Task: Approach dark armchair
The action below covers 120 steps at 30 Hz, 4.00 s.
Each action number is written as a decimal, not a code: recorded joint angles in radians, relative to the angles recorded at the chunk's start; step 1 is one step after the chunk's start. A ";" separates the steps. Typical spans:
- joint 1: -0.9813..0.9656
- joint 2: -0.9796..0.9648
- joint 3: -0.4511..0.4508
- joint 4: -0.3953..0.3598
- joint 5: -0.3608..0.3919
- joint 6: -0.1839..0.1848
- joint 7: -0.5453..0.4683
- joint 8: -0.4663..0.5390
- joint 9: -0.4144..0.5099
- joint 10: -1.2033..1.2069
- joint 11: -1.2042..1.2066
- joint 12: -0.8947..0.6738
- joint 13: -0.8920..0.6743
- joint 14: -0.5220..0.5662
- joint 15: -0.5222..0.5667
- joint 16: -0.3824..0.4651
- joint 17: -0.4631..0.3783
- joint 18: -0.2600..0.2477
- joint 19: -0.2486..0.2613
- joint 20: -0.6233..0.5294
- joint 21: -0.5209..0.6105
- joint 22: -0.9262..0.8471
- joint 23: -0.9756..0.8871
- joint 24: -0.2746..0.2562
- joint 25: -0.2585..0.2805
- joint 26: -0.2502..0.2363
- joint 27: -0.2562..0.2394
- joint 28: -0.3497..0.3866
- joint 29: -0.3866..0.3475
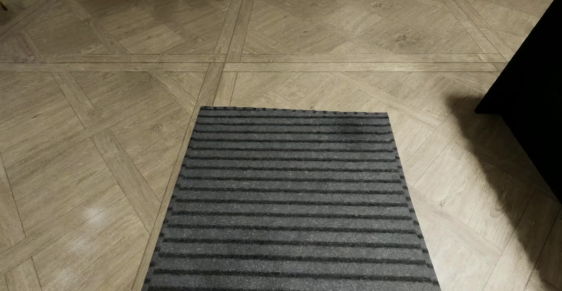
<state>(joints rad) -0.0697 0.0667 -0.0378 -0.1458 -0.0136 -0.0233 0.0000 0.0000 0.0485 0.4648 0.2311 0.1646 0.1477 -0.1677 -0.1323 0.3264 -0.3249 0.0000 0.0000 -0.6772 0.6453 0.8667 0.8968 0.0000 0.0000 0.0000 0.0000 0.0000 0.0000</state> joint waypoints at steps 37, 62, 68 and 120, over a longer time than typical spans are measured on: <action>-0.409 0.232 0.224 -0.019 -0.090 -0.134 0.000 0.000 0.072 0.217 0.626 0.156 0.029 0.397 0.103 0.046 0.017 0.000 0.000 -0.109 -0.238 0.083 -0.053 0.000 0.000 0.000 0.000 0.000 0.000; -0.286 0.173 0.090 0.094 0.007 -0.003 0.000 0.000 0.022 -0.301 0.273 0.140 0.074 0.246 -0.219 0.034 -0.068 0.000 0.000 -0.033 -0.239 0.067 -0.180 0.000 0.000 0.000 0.000 0.000 0.000; -0.287 0.025 0.079 -0.086 -0.118 -0.094 0.000 0.000 0.052 0.171 1.000 0.187 0.146 0.361 0.097 0.058 -0.021 0.000 0.000 -0.051 -0.329 0.123 -0.042 0.000 0.000 0.000 0.000 0.000 0.000; -0.293 0.081 0.099 0.068 0.011 -0.077 0.000 0.000 0.066 0.298 0.286 0.194 0.126 0.465 -0.130 0.061 -0.019 0.000 0.000 -0.051 -0.279 0.082 -0.355 0.000 0.000 0.000 0.000 0.000 0.000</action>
<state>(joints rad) -0.3626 0.1476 0.0617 -0.0781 -0.0030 -0.1001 0.0000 0.0000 0.1143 0.7624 0.5176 0.3587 0.2734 0.2978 -0.2619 0.3869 -0.3443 0.0000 0.0000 -0.7279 0.3664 0.9485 0.5417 0.0000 0.0000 0.0000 0.0000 0.0000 0.0000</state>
